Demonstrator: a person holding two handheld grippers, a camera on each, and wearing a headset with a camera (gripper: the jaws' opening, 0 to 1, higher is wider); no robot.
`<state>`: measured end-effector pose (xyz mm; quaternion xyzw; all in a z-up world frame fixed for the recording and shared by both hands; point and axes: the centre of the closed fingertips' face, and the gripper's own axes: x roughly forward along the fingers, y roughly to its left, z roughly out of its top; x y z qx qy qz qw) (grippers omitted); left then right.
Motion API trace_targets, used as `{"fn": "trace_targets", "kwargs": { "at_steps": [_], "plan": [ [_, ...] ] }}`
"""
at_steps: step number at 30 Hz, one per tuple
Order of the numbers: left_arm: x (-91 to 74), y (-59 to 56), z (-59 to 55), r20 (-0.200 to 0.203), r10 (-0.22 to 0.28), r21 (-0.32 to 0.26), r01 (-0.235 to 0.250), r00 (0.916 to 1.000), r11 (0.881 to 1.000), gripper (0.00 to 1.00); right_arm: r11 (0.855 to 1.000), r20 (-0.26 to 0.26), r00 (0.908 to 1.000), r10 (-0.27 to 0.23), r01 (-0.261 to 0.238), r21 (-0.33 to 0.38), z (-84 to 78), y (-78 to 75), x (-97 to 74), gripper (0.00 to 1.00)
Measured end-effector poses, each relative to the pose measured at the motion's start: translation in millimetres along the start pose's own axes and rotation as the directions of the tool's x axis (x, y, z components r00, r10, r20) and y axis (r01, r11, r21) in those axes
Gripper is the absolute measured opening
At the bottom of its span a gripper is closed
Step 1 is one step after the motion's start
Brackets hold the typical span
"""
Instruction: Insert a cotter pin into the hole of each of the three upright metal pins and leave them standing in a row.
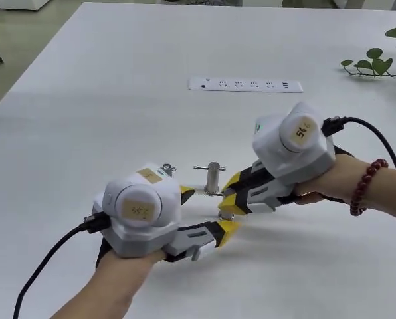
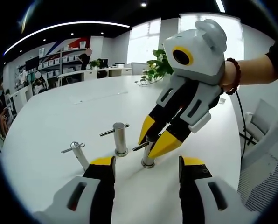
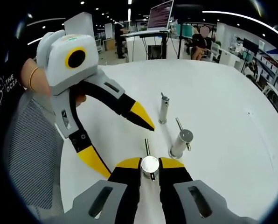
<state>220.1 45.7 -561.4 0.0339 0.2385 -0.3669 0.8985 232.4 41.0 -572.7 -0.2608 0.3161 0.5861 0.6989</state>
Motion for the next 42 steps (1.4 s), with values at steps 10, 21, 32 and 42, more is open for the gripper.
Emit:
{"fn": "trace_targets", "kwargs": {
  "at_steps": [10, 21, 32, 42],
  "plan": [
    [-6.7, -1.9, 2.3, 0.009, -0.009, 0.007, 0.009, 0.9999, 1.0, 0.57, 1.0, 0.004, 0.9999, 0.011, -0.011, -0.001, 0.2, 0.5, -0.3, 0.08],
    [-19.5, 3.4, 6.9, 0.025, 0.005, 0.008, -0.006, 0.9997, 1.0, 0.63, 0.999, -0.001, 0.9995, 0.033, -0.033, -0.015, -3.3, 1.8, -5.2, 0.08],
    [-40.6, 12.0, 8.3, 0.034, 0.039, 0.004, -0.039, 0.9987, 0.999, 0.7, 1.0, -0.004, 0.9998, 0.019, -0.019, -0.023, -4.8, -4.2, -14.9, 0.08],
    [-51.7, 24.5, 5.6, 0.03, 0.068, -0.004, -0.068, 0.9972, 0.998, 0.78, 1.0, -0.017, 0.9998, -0.006, 0.006, -0.027, -10.8, -22.3, -24.7, 0.08]
  ]
}}
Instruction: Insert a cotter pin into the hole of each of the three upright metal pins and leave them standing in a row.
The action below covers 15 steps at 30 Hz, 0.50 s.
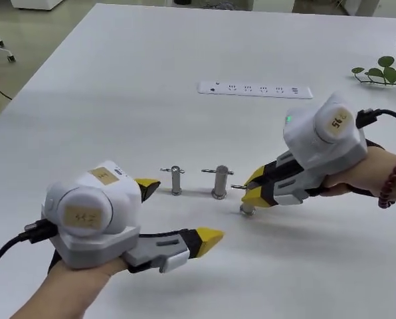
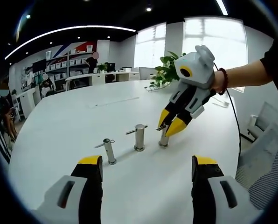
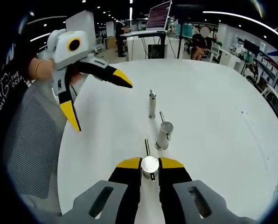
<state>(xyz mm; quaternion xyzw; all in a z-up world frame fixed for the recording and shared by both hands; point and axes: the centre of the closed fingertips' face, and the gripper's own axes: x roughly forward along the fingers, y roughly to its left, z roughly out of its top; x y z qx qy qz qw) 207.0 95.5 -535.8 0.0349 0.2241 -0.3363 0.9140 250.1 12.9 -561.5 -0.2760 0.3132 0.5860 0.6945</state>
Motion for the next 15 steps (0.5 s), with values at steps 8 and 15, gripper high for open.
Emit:
{"fn": "trace_targets", "kwargs": {
  "at_steps": [8, 15],
  "plan": [
    [-2.0, 6.3, 2.4, 0.018, 0.018, -0.006, -0.018, 0.9997, 1.0, 0.81, 1.0, -0.015, 0.9998, -0.015, 0.014, -0.006, -2.0, -11.7, -2.9, 0.08],
    [-1.6, 12.1, 1.8, 0.033, 0.029, -0.021, -0.029, 0.999, 0.999, 0.84, 1.0, -0.036, 0.9993, -0.015, 0.014, -0.012, -7.1, -18.4, -3.3, 0.08]
  ]
}}
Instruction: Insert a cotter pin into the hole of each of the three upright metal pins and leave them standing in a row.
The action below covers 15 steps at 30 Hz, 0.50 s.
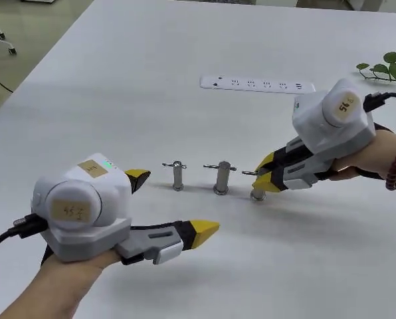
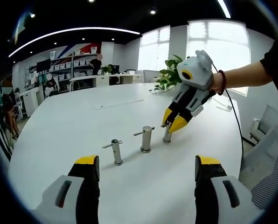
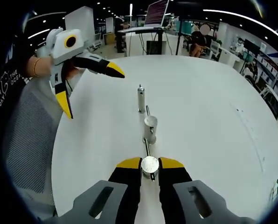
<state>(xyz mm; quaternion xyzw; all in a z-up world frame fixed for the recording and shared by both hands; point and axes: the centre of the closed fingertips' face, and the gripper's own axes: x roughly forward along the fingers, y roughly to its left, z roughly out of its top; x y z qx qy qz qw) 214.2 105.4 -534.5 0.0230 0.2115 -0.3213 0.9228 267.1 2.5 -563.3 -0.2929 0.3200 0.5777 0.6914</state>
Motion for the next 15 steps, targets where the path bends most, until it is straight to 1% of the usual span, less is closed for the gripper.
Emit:
{"fn": "trace_targets", "kwargs": {
  "at_steps": [5, 11, 13, 15],
  "plan": [
    [-1.4, 4.1, -0.4, 0.006, 0.003, -0.001, -0.003, 1.0, 1.0, 0.86, 1.0, 0.002, 1.0, 0.003, -0.003, 0.001, -1.6, -4.3, 0.6, 0.08],
    [-2.4, 3.7, -3.2, 0.002, -0.002, 0.0, 0.002, 1.0, 1.0, 0.86, 1.0, -0.002, 1.0, 0.007, -0.007, -0.013, -1.8, -8.1, 1.1, 0.08],
    [-2.2, 3.6, -4.6, -0.005, -0.003, 0.0, 0.003, 1.0, 1.0, 0.86, 1.0, -0.003, 1.0, 0.009, -0.009, -0.014, -2.5, -9.4, 1.6, 0.08],
    [-1.6, 4.2, -3.6, -0.001, -0.002, 0.004, 0.002, 1.0, 1.0, 0.86, 1.0, -0.009, 0.9999, 0.012, -0.012, -0.018, -4.0, -10.5, 1.9, 0.08]
  ]
}}
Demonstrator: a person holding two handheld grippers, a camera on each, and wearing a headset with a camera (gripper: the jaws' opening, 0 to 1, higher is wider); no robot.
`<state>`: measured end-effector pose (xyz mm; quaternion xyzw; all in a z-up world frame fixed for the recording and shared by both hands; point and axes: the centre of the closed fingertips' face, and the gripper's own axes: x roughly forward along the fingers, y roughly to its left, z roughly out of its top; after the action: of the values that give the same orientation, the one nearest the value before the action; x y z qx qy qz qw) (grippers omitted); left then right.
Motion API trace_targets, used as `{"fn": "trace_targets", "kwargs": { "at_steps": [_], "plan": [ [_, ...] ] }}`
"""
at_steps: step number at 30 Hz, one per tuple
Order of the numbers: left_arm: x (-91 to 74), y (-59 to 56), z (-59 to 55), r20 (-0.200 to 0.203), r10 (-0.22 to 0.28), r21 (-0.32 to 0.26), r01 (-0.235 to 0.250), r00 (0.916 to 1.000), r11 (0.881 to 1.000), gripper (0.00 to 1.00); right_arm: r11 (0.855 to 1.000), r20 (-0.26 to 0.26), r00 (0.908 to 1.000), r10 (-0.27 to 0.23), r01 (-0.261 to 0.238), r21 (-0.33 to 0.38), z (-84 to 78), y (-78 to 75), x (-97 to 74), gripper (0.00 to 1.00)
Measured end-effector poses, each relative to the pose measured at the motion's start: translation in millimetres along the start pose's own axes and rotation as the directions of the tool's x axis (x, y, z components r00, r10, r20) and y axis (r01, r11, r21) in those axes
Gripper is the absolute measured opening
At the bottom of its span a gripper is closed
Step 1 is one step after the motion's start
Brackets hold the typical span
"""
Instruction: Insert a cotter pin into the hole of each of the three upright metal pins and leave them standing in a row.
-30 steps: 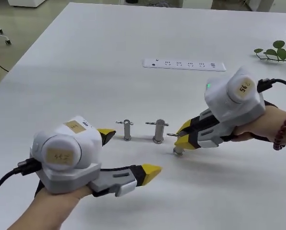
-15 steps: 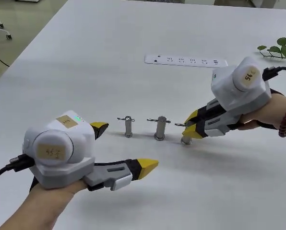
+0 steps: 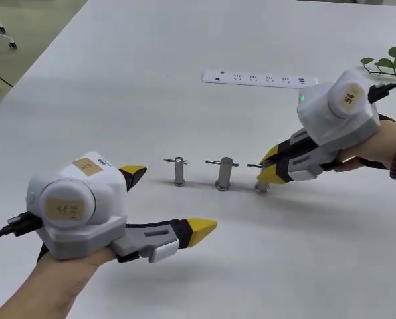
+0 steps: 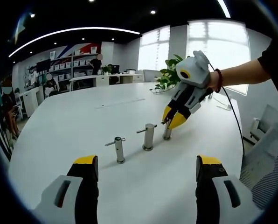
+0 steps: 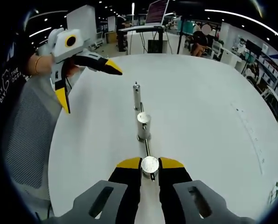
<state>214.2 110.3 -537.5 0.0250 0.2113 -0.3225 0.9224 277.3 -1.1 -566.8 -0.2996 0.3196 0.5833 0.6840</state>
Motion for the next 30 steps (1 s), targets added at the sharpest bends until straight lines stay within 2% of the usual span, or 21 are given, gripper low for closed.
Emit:
{"fn": "trace_targets", "kwargs": {
  "at_steps": [10, 20, 30],
  "plan": [
    [0.4, 1.0, -0.7, -0.003, -0.001, 0.004, 0.001, 1.0, 1.0, 0.86, 1.0, -0.01, 0.9999, 0.012, -0.012, 0.006, -5.8, -7.2, -1.3, 0.08],
    [1.2, 2.5, -3.3, -0.009, -0.002, 0.004, 0.002, 1.0, 1.0, 0.86, 0.999, 0.01, 0.9989, 0.047, -0.047, 0.024, -6.2, -6.0, -1.6, 0.08],
    [1.8, 2.0, -4.7, -0.013, 0.001, 0.005, -0.001, 0.9999, 1.0, 0.86, 0.998, 0.017, 0.9984, 0.053, -0.053, 0.016, -5.2, -4.7, -1.1, 0.08]
  ]
}}
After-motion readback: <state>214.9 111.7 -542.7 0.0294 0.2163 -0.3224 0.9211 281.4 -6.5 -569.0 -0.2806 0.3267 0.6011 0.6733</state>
